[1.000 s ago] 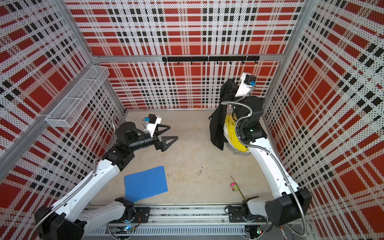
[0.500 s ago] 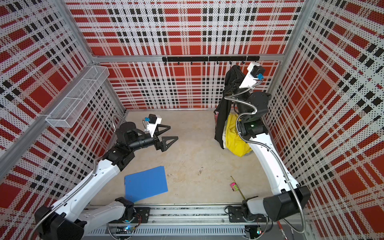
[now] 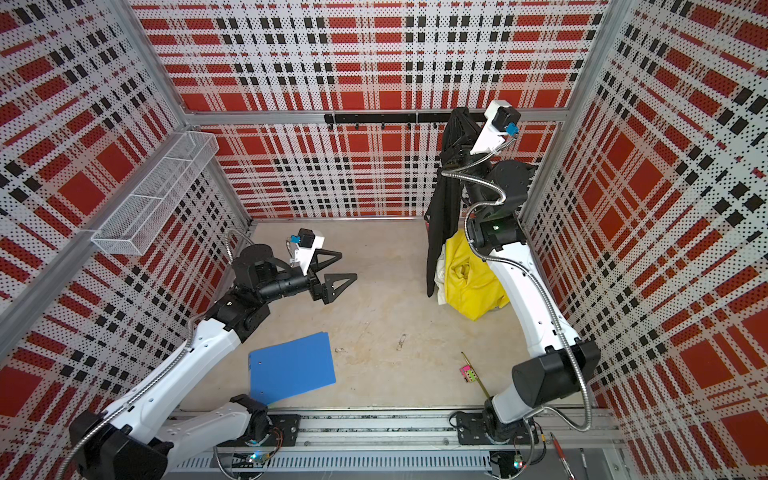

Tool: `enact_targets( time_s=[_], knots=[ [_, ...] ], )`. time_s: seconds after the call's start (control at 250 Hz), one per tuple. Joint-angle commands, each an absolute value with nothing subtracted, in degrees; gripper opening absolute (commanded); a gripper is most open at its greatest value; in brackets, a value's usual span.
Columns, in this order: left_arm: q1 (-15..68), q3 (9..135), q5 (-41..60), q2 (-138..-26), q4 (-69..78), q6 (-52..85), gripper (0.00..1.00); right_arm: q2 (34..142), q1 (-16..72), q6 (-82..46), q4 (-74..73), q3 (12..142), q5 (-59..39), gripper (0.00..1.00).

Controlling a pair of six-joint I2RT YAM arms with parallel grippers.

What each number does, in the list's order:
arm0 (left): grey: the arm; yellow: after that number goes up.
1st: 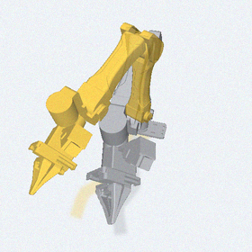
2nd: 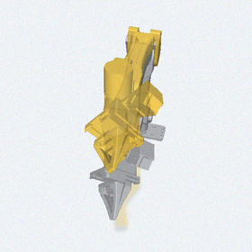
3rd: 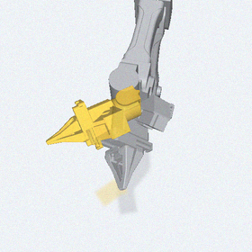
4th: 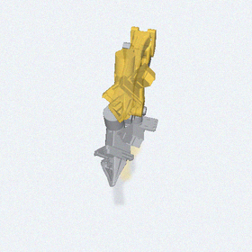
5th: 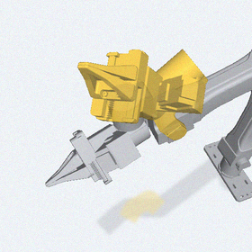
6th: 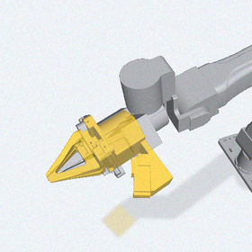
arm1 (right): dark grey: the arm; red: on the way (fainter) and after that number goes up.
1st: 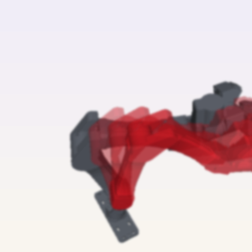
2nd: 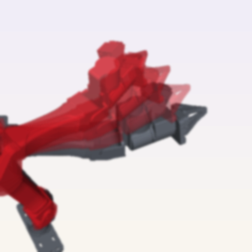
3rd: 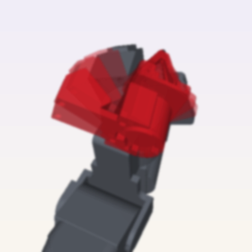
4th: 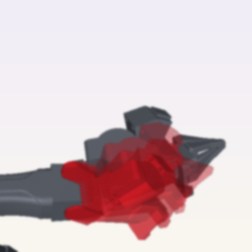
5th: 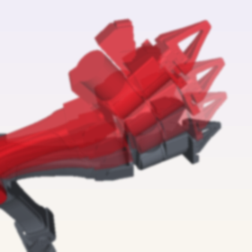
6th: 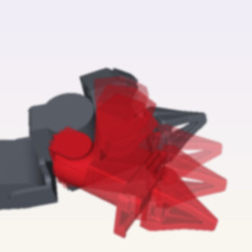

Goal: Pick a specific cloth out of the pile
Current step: 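Lift the black garment high out of the pile with the right gripper, then reach the left gripper to the hanging black garment and grasp its lower part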

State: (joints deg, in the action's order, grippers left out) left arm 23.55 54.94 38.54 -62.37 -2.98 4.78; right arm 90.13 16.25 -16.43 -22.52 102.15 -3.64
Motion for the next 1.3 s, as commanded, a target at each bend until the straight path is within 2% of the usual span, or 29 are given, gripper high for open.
enact_targets(
  time_s=[0.0,0.22,0.576,0.72,0.808,0.969,1.113,1.293],
  knots=[
    [24.0,54.8,38.2,-62.5,-2.2,4.4,0.99,91.3,16.1,-18.9,-29.3,107.6,-6.9,0.00],
    [24.0,54.7,37.7,-62.6,-2.2,4.1,0.99,93.6,16.1,-20.1,-32.1,111.9,-7.5,0.00],
    [24.1,54.8,37.5,-63.5,-2.2,4.2,0.99,100.6,16.1,-22.6,-29.3,129.8,-12.9,0.00],
    [24.1,54.8,37.4,-63.6,-2.3,4.4,0.99,100.7,16.1,-24.8,-28.5,130.7,-16.4,0.00],
    [24.3,54.8,36.8,-63.6,-2.3,4.6,0.99,99.0,16.1,-26.4,-29.5,126.0,-18.2,0.00],
    [25.4,54.6,35.2,-63.5,-2.2,4.5,0.99,91.5,16.1,-28.8,-34.7,106.4,-18.3,0.00],
    [26.1,54.7,33.2,-64.3,-2.2,4.8,0.99,88.8,16.1,-30.4,-36.4,96.8,-22.3,0.00],
    [30.8,55.0,18.1,-67.0,0.3,7.7,0.99,87.6,16.1,-32.3,-37.2,92.0,-25.5,0.00]
  ],
)
